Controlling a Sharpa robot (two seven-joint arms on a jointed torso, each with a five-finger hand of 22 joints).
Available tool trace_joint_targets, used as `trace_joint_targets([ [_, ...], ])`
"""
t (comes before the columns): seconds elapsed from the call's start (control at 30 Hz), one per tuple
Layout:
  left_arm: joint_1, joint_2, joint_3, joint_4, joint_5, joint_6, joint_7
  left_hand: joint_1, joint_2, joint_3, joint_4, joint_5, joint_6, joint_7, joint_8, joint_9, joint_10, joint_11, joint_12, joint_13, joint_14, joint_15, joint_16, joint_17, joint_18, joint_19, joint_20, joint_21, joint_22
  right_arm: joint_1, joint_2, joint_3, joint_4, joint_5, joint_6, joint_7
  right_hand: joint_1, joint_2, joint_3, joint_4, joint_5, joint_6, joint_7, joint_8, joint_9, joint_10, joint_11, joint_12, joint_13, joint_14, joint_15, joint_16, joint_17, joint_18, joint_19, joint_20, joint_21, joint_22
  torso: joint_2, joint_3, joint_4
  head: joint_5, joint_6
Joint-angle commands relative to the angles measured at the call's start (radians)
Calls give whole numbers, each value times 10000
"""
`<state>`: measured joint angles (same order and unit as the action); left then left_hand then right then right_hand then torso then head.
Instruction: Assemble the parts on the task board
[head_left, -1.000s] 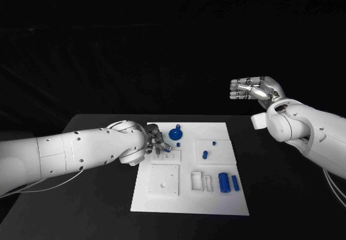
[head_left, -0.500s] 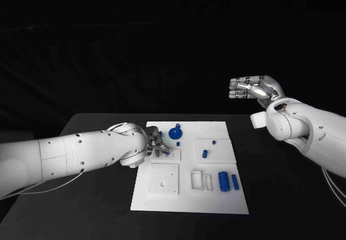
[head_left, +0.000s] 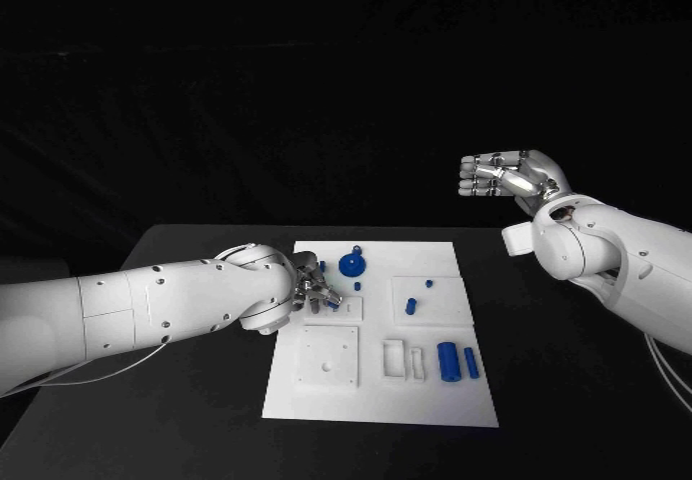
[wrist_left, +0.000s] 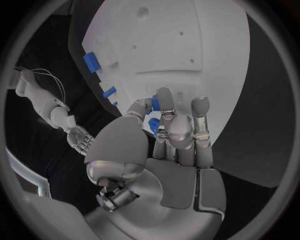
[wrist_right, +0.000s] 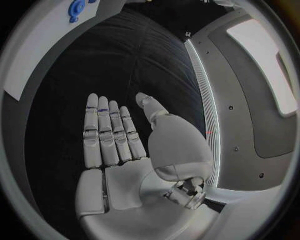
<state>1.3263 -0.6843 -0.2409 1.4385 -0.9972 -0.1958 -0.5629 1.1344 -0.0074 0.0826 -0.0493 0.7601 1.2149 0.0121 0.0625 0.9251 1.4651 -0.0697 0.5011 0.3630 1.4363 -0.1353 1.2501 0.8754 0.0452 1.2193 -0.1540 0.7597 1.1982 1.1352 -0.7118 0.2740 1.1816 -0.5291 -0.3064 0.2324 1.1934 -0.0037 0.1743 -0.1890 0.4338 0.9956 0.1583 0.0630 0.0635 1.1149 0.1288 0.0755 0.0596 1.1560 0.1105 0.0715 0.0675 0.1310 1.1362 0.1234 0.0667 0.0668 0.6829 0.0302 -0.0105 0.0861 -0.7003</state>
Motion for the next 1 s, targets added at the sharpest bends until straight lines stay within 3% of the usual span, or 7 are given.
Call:
trace_joint_targets([
  [0.03,-9,-2,0,41,-41,209,-50,25,58,1377,-1432,28,342,-248,31,-5,500,-38,37,-11,16,-2,43,-13,-3,69,3,-32,10,4,15,7,-7,29,225,95,53,-86,54,-3,-59,-30,32,-6,3,-73,31,-53,-10,42,24,-49,-15,158,-36,35,14,-13,0,0,-6,1,-14],
  [1.0,-29,-30,3,52,-30,473,-139,18,57,1388,-1500,102,367,-246,32,3,500,-32,72,-30,23,8,68,5,-5,157,19,-255,264,3,100,7,-95,-7,438,28,89,-73,92,11,-88,-36,25,-5,4,-127,45,-54,-11,-23,35,-51,-17,173,-107,71,13,-14,-1,0,0,39,-22],
])
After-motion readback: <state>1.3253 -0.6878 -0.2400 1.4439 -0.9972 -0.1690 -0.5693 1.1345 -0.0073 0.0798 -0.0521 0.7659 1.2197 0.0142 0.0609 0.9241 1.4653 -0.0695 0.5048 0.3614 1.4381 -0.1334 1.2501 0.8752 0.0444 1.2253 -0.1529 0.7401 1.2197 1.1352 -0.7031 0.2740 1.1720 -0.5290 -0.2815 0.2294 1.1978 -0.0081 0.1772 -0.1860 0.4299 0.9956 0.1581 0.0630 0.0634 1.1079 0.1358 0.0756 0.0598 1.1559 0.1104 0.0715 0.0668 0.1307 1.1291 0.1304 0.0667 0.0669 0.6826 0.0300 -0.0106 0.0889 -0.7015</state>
